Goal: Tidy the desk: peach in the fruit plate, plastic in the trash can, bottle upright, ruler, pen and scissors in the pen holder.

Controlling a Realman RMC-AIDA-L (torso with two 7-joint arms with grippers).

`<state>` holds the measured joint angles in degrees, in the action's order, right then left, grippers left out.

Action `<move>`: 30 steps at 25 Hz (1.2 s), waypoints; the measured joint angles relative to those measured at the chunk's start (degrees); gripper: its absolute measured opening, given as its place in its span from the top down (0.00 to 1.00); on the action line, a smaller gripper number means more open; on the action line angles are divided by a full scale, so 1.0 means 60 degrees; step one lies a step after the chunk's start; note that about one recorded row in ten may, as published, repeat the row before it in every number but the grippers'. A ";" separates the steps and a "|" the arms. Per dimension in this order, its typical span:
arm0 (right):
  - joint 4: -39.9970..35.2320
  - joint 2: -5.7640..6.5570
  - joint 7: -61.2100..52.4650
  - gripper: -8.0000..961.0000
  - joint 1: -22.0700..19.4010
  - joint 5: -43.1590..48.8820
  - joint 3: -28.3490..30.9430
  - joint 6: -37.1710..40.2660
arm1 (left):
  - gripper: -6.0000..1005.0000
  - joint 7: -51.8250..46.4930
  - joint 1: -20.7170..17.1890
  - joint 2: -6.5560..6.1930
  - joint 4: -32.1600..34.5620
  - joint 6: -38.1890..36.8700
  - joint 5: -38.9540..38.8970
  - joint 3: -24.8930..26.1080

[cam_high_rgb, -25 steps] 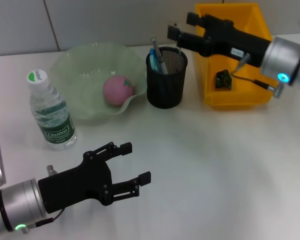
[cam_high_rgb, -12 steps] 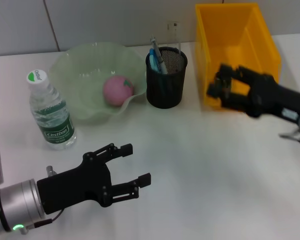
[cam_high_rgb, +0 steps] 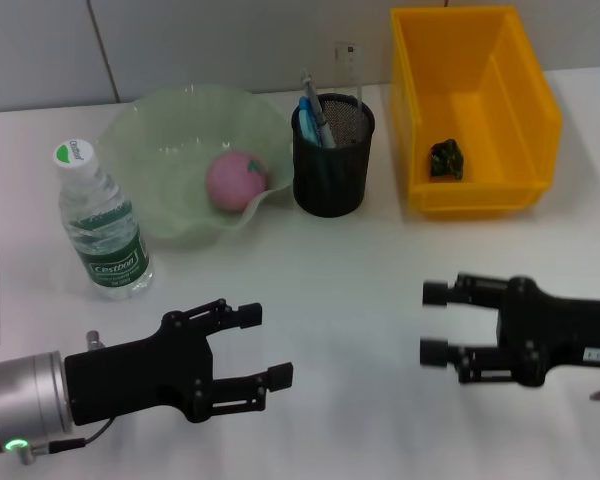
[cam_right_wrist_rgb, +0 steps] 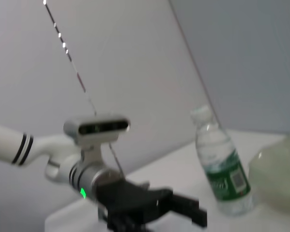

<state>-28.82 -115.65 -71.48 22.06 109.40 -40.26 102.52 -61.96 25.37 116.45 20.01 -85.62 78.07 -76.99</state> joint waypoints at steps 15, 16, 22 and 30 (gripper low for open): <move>0.0083 -0.0085 0.0107 0.17 0.0192 0.0488 -0.0082 -0.0371 | 0.14 -0.0595 -0.0020 -0.0185 0.0373 -0.0153 0.0311 0.0051; 0.0083 -0.0085 0.0107 0.17 0.0192 0.0488 -0.0082 -0.0371 | 0.14 -0.0623 -0.0020 -0.0196 0.0388 -0.0153 0.0345 0.0057; 0.0087 -0.0150 0.0112 0.17 0.0247 0.0477 -0.0056 -0.0371 | 0.14 -0.0658 -0.0035 -0.0231 0.0455 -0.0153 0.0363 0.0053; 0.0087 -0.0179 0.0120 0.17 0.0332 0.0428 -0.0026 -0.0368 | 0.14 -0.0660 -0.0055 -0.0241 0.0487 -0.0155 0.0363 -0.0042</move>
<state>-28.30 -116.73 -70.76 24.06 111.97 -40.42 100.31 -65.92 25.04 115.00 22.94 -86.54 80.25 -77.25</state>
